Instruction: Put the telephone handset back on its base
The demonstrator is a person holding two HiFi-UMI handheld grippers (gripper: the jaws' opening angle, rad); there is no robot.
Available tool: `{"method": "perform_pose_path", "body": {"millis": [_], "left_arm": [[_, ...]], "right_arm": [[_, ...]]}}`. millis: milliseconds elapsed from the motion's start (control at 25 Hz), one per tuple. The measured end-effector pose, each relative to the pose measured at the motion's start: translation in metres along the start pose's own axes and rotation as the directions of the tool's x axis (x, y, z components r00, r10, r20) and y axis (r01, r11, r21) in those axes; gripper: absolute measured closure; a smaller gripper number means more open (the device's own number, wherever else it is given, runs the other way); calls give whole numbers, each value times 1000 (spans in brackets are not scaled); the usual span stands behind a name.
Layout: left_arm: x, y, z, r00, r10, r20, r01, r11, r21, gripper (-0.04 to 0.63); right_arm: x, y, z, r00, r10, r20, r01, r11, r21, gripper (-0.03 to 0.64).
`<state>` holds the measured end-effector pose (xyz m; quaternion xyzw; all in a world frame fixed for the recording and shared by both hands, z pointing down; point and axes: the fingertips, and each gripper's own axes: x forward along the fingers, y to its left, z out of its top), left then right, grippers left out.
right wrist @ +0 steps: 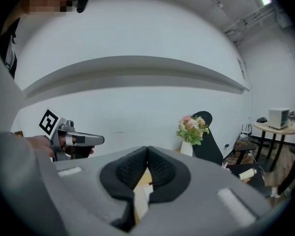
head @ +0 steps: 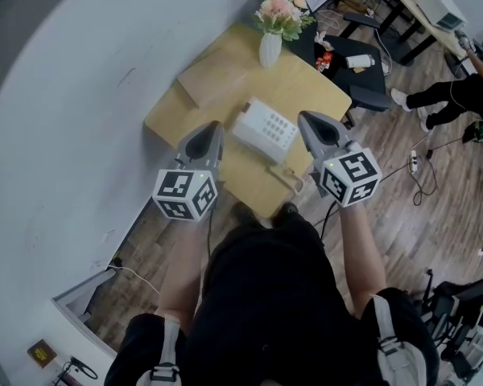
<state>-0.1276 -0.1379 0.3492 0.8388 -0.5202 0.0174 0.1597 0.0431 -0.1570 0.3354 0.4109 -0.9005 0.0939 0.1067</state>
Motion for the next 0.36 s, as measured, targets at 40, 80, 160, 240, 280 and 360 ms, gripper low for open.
{"method": "perform_pose_path", "body": {"millis": [40,80,160,240,280,360], "left_arm": [[0,0,0,1000,1,0,-1,1000,-1,582],[0,0,-1,1000,1,1,-1,1000,-2,583],[0,0,-2,1000,0,-1,0,1000,-3,583],[0,0,-3,1000,0,-4,0,1000,-3,582],[1,0,-3,1000,0,-5,0,1000,-4,583],[2,1,-3,1000,1,-6,-1,1000,-4,582]], "right_arm": [[0,0,0,1000,0,0,0,1000,-1,612],[0,0,-1,1000,0,-1,0,1000,-2,612],[0,0,-1,1000,1,-2,-1,1000,-3,612],[0,0,-1,1000,1,-4,-1,1000,-4,612],[0,-1,-1,1000,1,-5,-2,1000,-4,612],[0,-2,-1,1000,2,-6,-2,1000,-5,612]]}}
